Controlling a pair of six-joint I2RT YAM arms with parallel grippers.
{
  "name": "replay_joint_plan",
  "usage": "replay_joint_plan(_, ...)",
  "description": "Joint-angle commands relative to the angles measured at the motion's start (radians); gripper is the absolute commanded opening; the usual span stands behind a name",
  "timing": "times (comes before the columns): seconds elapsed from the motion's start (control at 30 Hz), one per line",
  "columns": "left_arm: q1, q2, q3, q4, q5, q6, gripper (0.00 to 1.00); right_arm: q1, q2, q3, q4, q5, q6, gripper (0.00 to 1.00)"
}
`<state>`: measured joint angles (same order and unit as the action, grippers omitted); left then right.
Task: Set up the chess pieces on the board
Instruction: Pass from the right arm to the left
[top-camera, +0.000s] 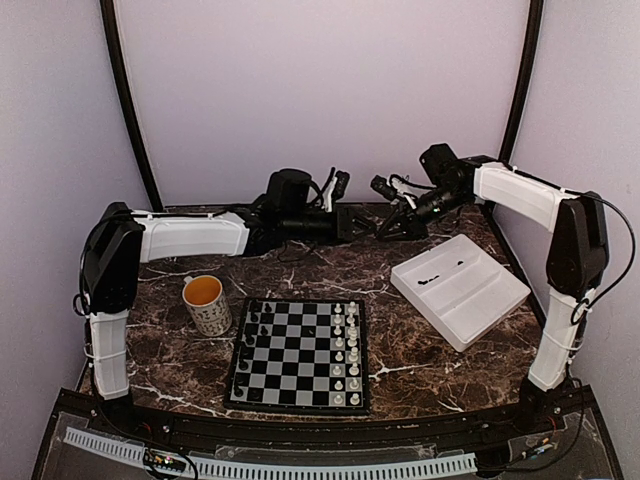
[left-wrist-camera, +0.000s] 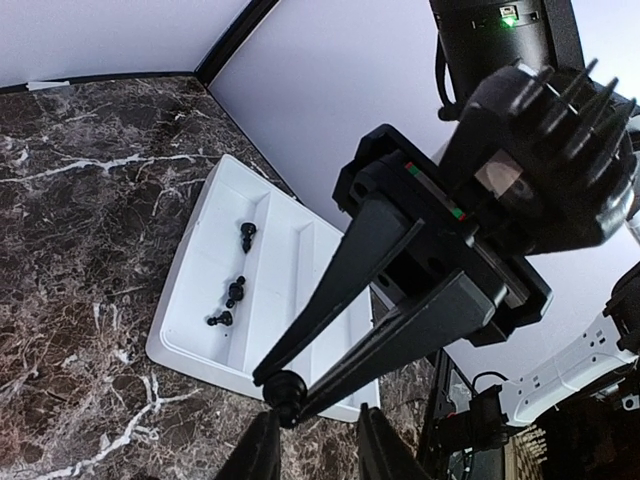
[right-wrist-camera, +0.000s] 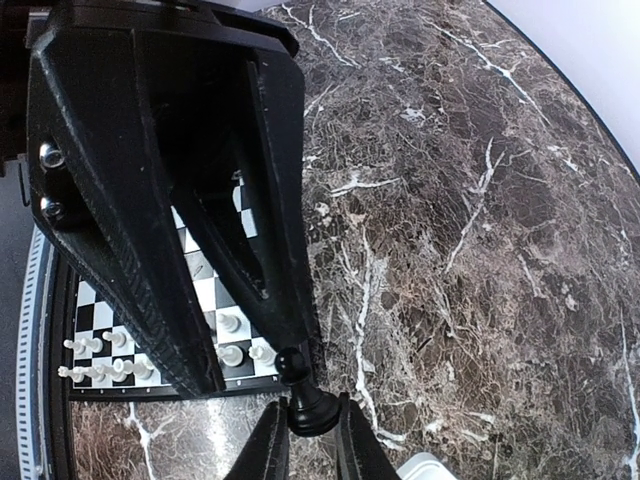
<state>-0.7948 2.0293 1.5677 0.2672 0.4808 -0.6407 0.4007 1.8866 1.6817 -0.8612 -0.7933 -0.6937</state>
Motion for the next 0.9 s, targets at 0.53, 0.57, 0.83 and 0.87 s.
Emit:
replay_joint_plan(0.53, 0.003, 0.028, 0.058, -0.027, -0.022, -0.019, 0.11, 0.016, -0.038, 0.020, -0.012, -0.046, -0.004, 0.16)
replay_joint_plan(0.57, 0.003, 0.028, 0.059, -0.028, -0.022, -0.017, 0.09, 0.015, -0.038, 0.020, -0.012, -0.045, -0.005, 0.16)
replay_joint_plan(0.83, 0.004, -0.062, 0.063, -0.267, -0.048, 0.129, 0.04, 0.001, -0.071, -0.039, -0.103, -0.033, -0.085, 0.41)
replay_joint_plan(0.87, 0.004, -0.084, 0.036, -0.303, -0.077, 0.182, 0.04, -0.006, -0.084, -0.069, -0.100, -0.031, -0.091, 0.42)
